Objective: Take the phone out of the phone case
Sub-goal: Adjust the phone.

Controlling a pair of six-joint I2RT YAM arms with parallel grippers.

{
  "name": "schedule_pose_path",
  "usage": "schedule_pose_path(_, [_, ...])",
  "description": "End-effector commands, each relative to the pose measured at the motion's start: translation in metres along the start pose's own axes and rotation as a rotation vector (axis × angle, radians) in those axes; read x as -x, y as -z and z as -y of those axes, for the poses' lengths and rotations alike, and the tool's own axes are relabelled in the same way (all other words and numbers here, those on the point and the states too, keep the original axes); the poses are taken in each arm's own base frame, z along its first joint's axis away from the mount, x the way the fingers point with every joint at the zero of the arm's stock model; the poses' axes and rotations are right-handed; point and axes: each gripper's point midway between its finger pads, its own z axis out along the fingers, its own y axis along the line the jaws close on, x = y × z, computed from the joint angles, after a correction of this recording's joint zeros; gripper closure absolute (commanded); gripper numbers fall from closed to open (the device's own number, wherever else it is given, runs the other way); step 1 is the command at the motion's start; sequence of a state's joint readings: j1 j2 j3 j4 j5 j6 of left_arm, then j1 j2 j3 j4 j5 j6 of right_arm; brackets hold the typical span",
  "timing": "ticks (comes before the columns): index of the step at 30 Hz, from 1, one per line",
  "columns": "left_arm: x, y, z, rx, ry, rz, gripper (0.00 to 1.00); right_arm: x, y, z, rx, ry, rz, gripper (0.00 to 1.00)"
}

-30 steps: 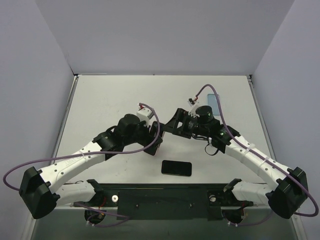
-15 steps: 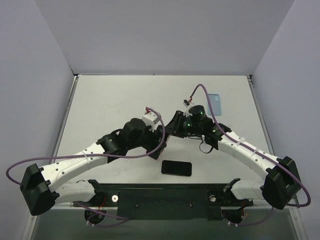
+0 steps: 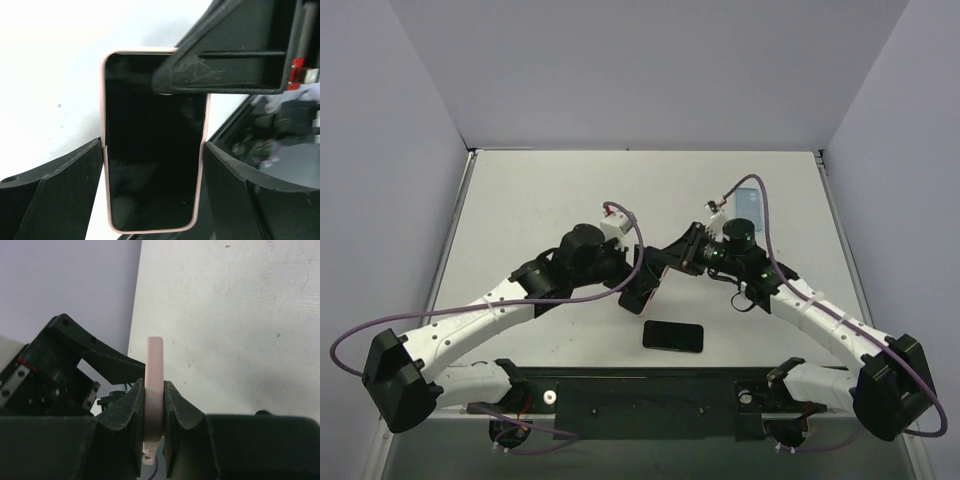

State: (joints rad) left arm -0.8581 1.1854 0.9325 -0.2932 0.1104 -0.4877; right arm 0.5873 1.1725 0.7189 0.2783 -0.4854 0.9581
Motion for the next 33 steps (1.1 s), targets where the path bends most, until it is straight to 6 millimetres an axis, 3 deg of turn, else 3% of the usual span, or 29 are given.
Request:
schedule_pose_path(1, [0.084, 0.045, 0.005, -0.147, 0.263, 0.300, 0.16, 0.038, 0.037, -0.031, 0.186, -0.008, 0.147, 1.00])
schedule_pose_path(2, [0.081, 0.049, -0.008, -0.138, 0.342, 0.316, 0.19, 0.045, 0.047, -0.034, 0.197, -0.004, 0.174, 1.00])
schedule_pose_path(4, [0.096, 0.065, -0.009, -0.225, 0.405, 0.400, 0.21, 0.052, 0.060, -0.033, 0.181, 0.016, 0.207, 1.00])
schedule_pose_path(8, [0.098, 0.075, -0.009, -0.340, 0.528, 0.437, 0.15, 0.063, 0.079, -0.040, 0.186, 0.060, 0.260, 1.00])
schedule_pose_path(13, [0.092, 0.070, 0.009, -0.546, 0.626, 0.385, 0.13, 0.074, 0.106, -0.073, 0.321, 0.101, 0.367, 1.00])
schedule_pose_path(15, [0.097, 0.076, 0.020, -0.651, 0.654, 0.390, 0.16, 0.078, 0.113, -0.077, 0.338, 0.099, 0.403, 1.00])
schedule_pose_path(21, [0.094, 0.079, 0.057, -0.747, 0.531, 0.339, 0.21, 0.088, 0.133, -0.094, 0.454, 0.043, 0.513, 1.00])
schedule_pose_path(24, [0.091, 0.080, 0.075, -0.793, 0.499, 0.315, 0.32, 0.091, 0.137, -0.095, 0.466, 0.037, 0.539, 1.00])
schedule_pose_path(28, [0.089, 0.079, 0.083, -0.820, 0.508, 0.299, 0.46, 0.094, 0.142, -0.094, 0.474, 0.028, 0.575, 1.00])
schedule_pose_path(33, [0.094, 0.087, 0.090, -0.883, 0.509, 0.314, 0.48, 0.095, 0.146, -0.091, 0.470, 0.014, 0.596, 1.00])
